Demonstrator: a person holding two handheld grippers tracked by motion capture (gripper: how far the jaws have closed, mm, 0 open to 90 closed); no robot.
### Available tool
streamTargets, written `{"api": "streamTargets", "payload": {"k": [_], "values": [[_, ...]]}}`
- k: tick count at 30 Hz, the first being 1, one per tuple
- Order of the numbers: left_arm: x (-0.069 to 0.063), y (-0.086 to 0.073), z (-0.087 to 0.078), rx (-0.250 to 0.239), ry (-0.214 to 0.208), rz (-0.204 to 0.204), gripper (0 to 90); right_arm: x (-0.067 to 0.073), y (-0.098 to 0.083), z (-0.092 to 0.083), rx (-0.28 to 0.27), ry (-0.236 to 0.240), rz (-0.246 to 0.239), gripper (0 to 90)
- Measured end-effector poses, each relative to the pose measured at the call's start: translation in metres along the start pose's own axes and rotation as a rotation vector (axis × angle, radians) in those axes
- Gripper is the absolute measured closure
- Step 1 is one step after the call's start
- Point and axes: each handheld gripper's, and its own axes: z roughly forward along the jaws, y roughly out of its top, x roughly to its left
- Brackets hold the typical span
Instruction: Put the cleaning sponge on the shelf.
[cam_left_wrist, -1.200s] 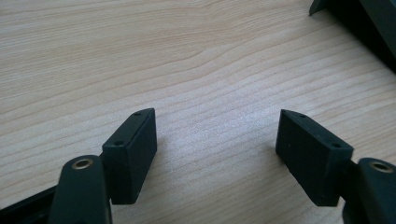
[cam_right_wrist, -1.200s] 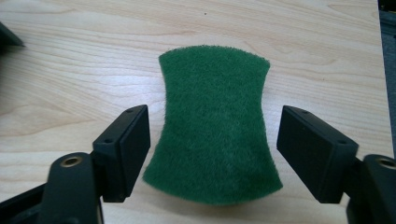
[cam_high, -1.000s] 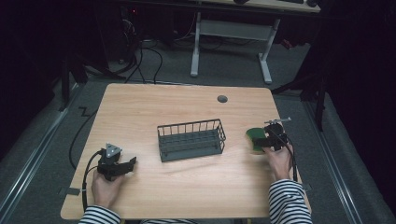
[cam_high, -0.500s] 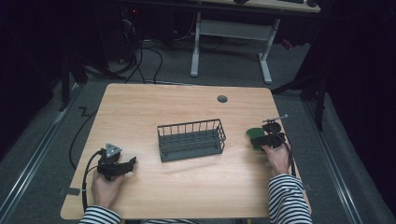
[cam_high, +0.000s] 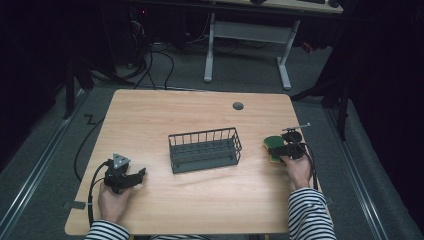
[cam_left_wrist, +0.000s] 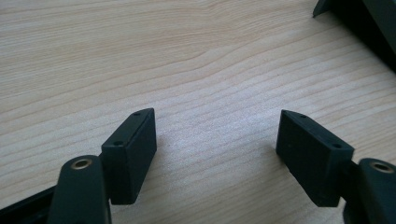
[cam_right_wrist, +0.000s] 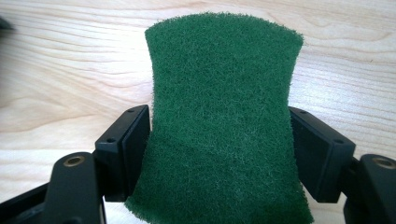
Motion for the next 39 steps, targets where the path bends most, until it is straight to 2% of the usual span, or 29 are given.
{"api": "streamTargets", "payload": {"k": [7,11,16,19,23,29,30,32,36,38,39], "values": [[0.000,0.000,0.000,0.001,-0.001,0.002,28.8,0.009,-0.002,-0.018,-0.030,0.030,-0.041,27.2],[0.000,0.000,0.000,0.001,-0.001,0.002,28.5,0.016,-0.004,-0.028,-0.044,0.064,-0.065,27.2],[0.000,0.000,0.000,0.001,0.000,0.002,28.5,0.021,-0.003,-0.035,-0.057,0.079,-0.078,27.2],[0.000,0.000,0.000,0.001,-0.001,0.002,28.4,0.027,0.000,-0.047,-0.094,0.092,-0.092,27.2],[0.000,0.000,0.000,0.001,-0.002,0.002,28.3,0.033,0.002,-0.055,-0.110,0.120,-0.106,27.2],[0.000,0.000,0.000,0.002,0.000,0.003,28.2,0.048,0.010,-0.066,-0.122,0.121,-0.153,27.3],[-0.001,0.000,0.000,0.003,0.002,0.005,27.6,0.055,0.012,-0.070,-0.128,0.126,-0.171,27.3],[-0.001,0.000,0.000,0.002,0.002,0.004,27.7,0.058,0.013,-0.071,-0.130,0.137,-0.177,27.3],[-0.001,0.000,0.000,0.002,0.001,0.003,27.6,0.076,0.020,-0.083,-0.156,0.174,-0.213,27.2],[-0.001,0.000,0.000,0.002,0.000,0.003,27.6,0.079,0.022,-0.085,-0.164,0.183,-0.220,27.2],[-0.001,0.000,0.000,0.002,0.000,0.003,27.6,0.088,0.026,-0.090,-0.173,0.194,-0.238,27.2]]}}
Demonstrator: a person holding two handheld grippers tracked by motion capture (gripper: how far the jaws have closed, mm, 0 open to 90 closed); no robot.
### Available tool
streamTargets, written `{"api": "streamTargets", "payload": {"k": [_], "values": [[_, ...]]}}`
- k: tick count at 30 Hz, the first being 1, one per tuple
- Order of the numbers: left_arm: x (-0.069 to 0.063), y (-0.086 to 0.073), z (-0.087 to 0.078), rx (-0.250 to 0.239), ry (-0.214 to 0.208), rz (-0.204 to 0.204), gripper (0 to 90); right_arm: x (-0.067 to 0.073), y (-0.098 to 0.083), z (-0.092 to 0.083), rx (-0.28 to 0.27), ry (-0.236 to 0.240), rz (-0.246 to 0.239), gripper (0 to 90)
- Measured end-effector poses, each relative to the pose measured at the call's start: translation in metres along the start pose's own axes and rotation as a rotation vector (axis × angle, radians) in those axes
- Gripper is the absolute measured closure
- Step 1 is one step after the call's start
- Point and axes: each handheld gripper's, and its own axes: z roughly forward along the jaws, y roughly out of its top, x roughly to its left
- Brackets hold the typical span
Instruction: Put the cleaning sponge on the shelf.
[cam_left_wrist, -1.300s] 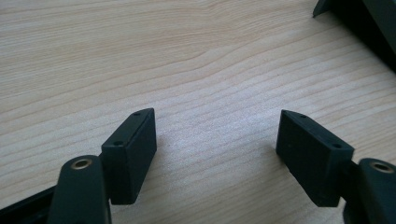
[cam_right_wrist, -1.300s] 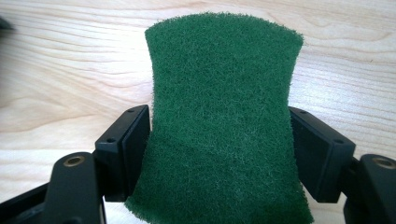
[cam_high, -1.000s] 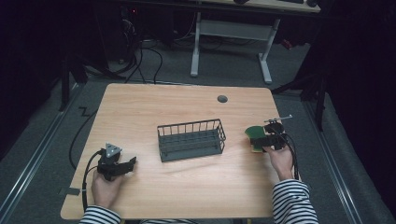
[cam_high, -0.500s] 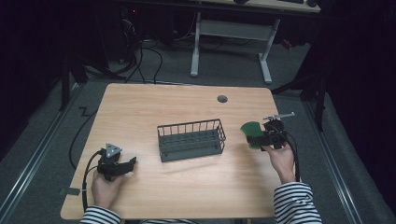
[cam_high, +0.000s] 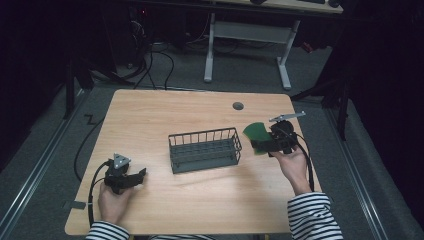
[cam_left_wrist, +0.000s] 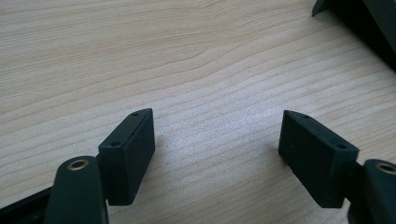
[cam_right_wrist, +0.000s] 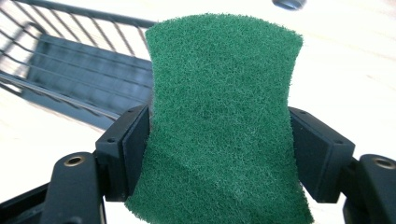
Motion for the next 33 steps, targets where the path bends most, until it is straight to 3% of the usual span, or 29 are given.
{"api": "streamTargets", "payload": {"k": [8,14,19,24,26,33], "values": [[0.000,0.000,0.000,0.000,0.000,0.000,27.5,0.027,0.021,-0.002,-0.034,0.037,-0.066,27.2],[0.000,0.000,0.000,0.000,0.000,0.000,27.4,0.042,0.034,0.006,-0.023,0.047,-0.099,27.3],[0.000,0.000,0.000,0.000,-0.001,0.000,27.4,0.061,0.049,0.023,0.003,0.054,-0.152,27.2],[0.000,0.000,0.000,0.000,-0.002,0.000,27.3,0.071,0.056,0.038,0.029,0.048,-0.159,27.2],[0.000,0.000,0.000,0.000,-0.003,0.000,27.1,0.079,0.060,0.052,0.056,0.020,-0.185,27.2],[0.000,0.000,0.000,0.001,-0.005,0.002,26.8,0.087,0.064,0.075,0.086,0.010,-0.171,27.1]]}}
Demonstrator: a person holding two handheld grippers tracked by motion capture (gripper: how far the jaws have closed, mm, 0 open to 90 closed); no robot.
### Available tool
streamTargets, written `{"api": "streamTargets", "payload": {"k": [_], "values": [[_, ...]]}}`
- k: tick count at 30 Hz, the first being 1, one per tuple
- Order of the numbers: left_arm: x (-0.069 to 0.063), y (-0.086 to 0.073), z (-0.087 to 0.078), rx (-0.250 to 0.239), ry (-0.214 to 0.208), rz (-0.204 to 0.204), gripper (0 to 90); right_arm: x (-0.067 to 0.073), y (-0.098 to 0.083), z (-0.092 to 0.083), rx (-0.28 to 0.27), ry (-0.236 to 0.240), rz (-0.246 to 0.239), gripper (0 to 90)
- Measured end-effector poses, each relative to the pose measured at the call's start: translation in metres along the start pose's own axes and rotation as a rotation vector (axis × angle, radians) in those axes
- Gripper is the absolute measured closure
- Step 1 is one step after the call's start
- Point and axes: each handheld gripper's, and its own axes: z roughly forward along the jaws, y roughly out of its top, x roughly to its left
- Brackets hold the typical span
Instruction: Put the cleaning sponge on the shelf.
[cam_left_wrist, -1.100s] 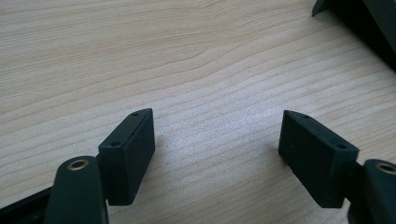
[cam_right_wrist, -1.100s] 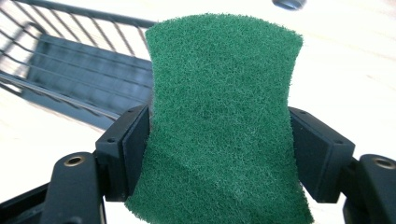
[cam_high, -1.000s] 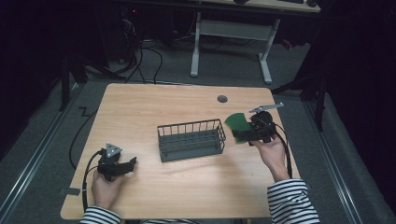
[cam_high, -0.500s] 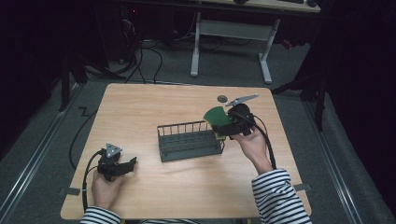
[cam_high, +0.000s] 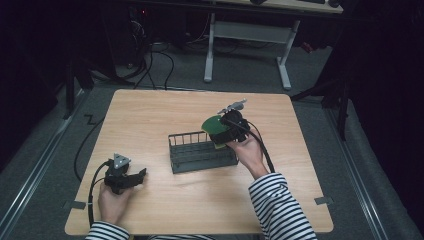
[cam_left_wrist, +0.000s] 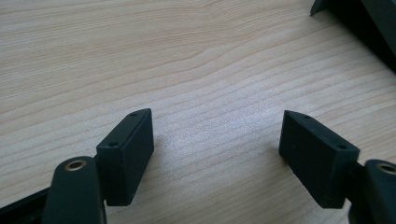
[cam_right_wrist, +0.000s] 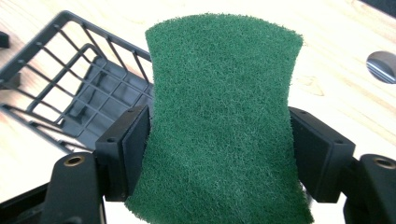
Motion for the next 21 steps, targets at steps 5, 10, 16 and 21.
{"api": "streamTargets", "payload": {"k": [5,10,16,21], "values": [[0.000,0.000,0.000,0.000,-0.001,-0.001,26.7,0.005,0.000,0.012,0.012,-0.021,-0.008,27.0],[0.000,0.000,0.000,0.000,-0.001,0.000,26.6,0.007,-0.003,0.021,0.026,-0.038,-0.009,26.7],[0.000,0.000,0.000,0.001,-0.001,0.000,26.6,0.007,-0.007,0.023,0.027,-0.037,-0.008,26.6],[0.000,0.000,0.000,0.000,-0.001,0.000,26.6,0.008,-0.010,0.026,0.034,-0.038,-0.006,26.4]]}}
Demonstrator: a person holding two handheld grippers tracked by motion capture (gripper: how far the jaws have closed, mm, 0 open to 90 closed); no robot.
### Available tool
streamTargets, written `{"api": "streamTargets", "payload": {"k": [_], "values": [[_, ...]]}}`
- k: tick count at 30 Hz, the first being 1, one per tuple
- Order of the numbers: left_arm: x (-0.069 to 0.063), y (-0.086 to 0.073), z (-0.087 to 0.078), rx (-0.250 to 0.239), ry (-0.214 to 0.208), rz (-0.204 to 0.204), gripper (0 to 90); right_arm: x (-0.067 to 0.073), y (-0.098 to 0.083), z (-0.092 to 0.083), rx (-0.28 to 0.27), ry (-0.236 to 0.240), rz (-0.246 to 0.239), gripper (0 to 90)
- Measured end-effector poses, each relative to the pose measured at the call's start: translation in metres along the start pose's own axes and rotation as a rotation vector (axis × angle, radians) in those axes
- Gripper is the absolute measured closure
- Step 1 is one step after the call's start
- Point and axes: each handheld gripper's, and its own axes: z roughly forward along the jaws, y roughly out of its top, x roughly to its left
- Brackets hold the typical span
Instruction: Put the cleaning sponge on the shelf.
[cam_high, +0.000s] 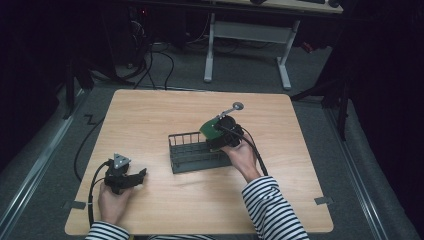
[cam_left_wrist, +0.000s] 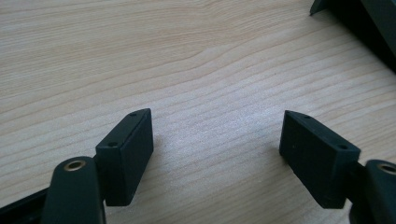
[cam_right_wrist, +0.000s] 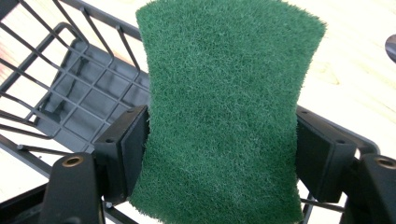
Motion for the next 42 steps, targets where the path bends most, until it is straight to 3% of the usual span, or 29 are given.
{"api": "streamTargets", "payload": {"k": [22,30,35,42], "values": [[0.000,0.000,0.000,0.001,0.000,0.001,26.5,0.006,-0.008,0.007,0.030,-0.013,-0.023,25.9],[0.000,0.000,0.000,0.001,-0.001,0.001,26.4,0.003,-0.012,0.011,0.035,0.018,0.002,20.4],[0.000,0.000,0.000,0.001,-0.001,0.001,26.4,-0.001,-0.017,0.010,0.019,0.026,0.022,17.7],[0.000,0.000,0.000,0.001,-0.001,0.001,26.4,-0.003,-0.018,-0.005,-0.048,0.027,0.028,17.1]]}}
